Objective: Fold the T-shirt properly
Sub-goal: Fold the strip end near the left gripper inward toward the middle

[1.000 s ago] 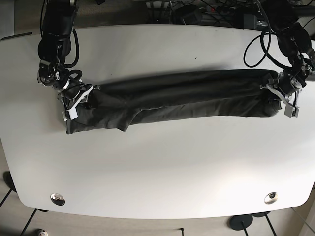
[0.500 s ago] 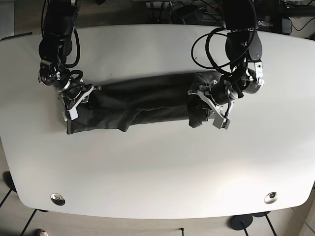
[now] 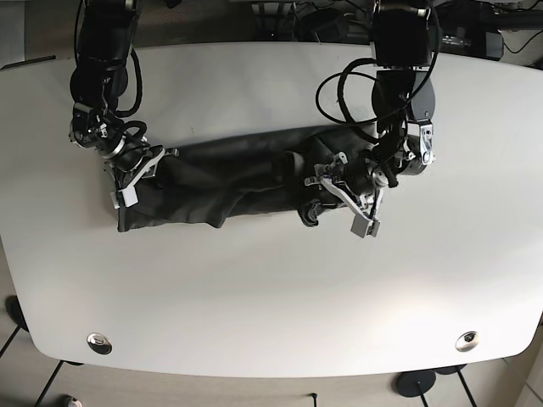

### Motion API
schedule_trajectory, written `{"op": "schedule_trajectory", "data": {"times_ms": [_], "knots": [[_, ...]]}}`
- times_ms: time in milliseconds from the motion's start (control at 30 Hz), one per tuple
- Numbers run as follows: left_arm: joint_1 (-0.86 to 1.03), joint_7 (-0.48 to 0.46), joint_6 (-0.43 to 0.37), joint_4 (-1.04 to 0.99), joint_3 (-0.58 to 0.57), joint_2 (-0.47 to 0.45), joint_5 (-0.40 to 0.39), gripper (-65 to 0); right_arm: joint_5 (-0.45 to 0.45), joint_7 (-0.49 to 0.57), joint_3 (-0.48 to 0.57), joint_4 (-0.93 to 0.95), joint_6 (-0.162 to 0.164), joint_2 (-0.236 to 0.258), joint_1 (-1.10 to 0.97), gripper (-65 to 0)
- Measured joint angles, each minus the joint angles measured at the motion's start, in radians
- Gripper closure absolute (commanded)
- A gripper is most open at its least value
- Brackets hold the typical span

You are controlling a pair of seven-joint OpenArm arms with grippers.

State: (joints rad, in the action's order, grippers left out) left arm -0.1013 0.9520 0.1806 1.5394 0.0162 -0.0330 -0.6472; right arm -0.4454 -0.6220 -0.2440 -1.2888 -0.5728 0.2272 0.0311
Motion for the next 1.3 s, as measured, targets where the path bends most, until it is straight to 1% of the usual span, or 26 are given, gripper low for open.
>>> {"op": "schedule_trajectory", "data": {"times_ms": [67,133,167,233,333,400,467,500,567,600,667,700,733,767,800,867,900,933,967,1000,1033,1133,1200,1267,1300], "knots": [[-0.031,0.004,-0.027,0.000,-0.086,-0.003,-0.002,-34.7,0.000,0.000,0.000,0.000,0.000,0.000,0.000,-8.7],[-0.056,0.004,-0.027,0.007,-0.148,0.003,-0.019,-34.9,0.000,-0.008,0.000,-0.010,0.000,0.000,-0.001,-8.7],[-0.061,0.024,-0.026,0.018,-0.167,0.011,-0.024,-34.9,0.005,-0.011,0.000,-0.016,0.000,0.000,-0.001,-8.7],[-0.069,0.100,-0.027,0.049,-0.216,0.008,-0.021,-34.7,0.005,-0.018,0.002,-0.023,0.000,-0.002,-0.004,-8.7],[-0.091,0.102,-0.024,0.125,-0.251,0.008,-0.024,-34.6,0.012,-0.043,0.003,-0.040,0.004,-0.003,-0.006,-8.7],[-0.095,0.100,-0.024,0.140,-0.243,0.007,-0.027,-34.6,0.016,-0.052,0.003,-0.050,0.004,-0.003,-0.006,-8.7],[-0.082,0.104,-0.024,0.141,-0.190,0.004,-0.026,-34.6,0.020,-0.056,0.003,-0.053,0.004,-0.003,-0.006,-8.9],[-0.079,0.106,-0.024,0.140,-0.161,-0.010,-0.025,-34.4,0.022,-0.060,0.003,-0.063,0.005,-0.003,-0.007,-9.4],[-0.063,0.096,-0.024,0.143,-0.100,-0.061,-0.023,-34.4,0.030,-0.077,0.003,-0.145,0.008,-0.003,-0.024,-9.5],[-0.041,0.090,-0.024,0.153,-0.069,-0.077,-0.023,-34.4,0.019,-0.095,0.003,-0.194,0.008,-0.003,-0.031,-9.5],[0.026,0.105,-0.025,0.191,-0.009,-0.105,-0.017,-34.4,-0.057,-0.148,0.003,-0.284,0.008,-0.004,-0.035,-9.8],[0.054,0.106,-0.022,0.207,0.007,-0.123,-0.017,-34.3,-0.103,-0.174,0.003,-0.322,0.008,-0.005,-0.036,-11.9],[0.072,0.105,0.001,0.215,0.020,-0.138,-0.014,-33.5,-0.147,-0.201,0.003,-0.351,0.009,-0.003,-0.035,-15.9],[0.085,0.105,0.036,0.217,0.035,-0.150,-0.016,-30.3,-0.192,-0.229,-0.006,-0.371,0.009,-0.002,-0.035,-21.1],[0.103,0.102,0.078,0.217,0.063,-0.163,-0.015,-23.3,-0.269,-0.275,-0.045,-0.381,0.008,-0.008,-0.036,-30.4],[0.129,0.102,0.100,0.217,0.104,-0.170,-0.014,-12.4,-0.359,-0.315,-0.134,-0.378,0.009,-0.013,-0.037,-41.9],[0.141,0.102,0.101,0.217,0.115,-0.172,-0.010,-8.8,-0.401,-0.319,-0.176,-0.364,0.017,-0.011,-0.037,-46.9],[0.154,0.085,0.101,0.217,0.116,-0.175,-0.009,-6.7,-0.444,-0.323,-0.232,-0.325,0.019,-0.011,-0.032,-52.5],[0.163,0.058,0.108,0.217,0.110,-0.182,-0.011,-6.7,-0.454,-0.330,-0.272,-0.285,0.019,-0.014,-0.027,-55.5],[0.172,0.026,0.109,0.216,0.106,-0.193,-0.016,-6.7,-0.449,-0.337,-0.335,-0.214,0.020,-0.017,-0.014,-57.4],[0.182,-0.015,0.109,0.194,0.110,-0.201,-0.017,-6.7,-0.444,-0.343,-0.385,-0.127,0.023,-0.003,0.009,-58.0],[0.184,-0.014,0.109,0.096,0.109,-0.203,-0.011,-6.5,-0.449,-0.336,-0.401,0.061,0.022,0.082,0.061,-58.3],[0.185,-0.016,0.158,0.034,0.108,-0.217,-0.012,-6.4,-0.449,-0.324,-0.405,0.161,0.020,0.125,0.092,-58.3],[0.183,-0.055,0.190,-0.022,0.108,-0.234,-0.012,-6.4,-0.449,-0.324,-0.404,0.226,0.019,0.144,0.108,-58.3],[0.184,-0.081,0.206,-0.043,0.108,-0.243,-0.016,-6.4,-0.450,-0.318,-0.404,0.241,0.019,0.143,0.110,-58.3]]}}
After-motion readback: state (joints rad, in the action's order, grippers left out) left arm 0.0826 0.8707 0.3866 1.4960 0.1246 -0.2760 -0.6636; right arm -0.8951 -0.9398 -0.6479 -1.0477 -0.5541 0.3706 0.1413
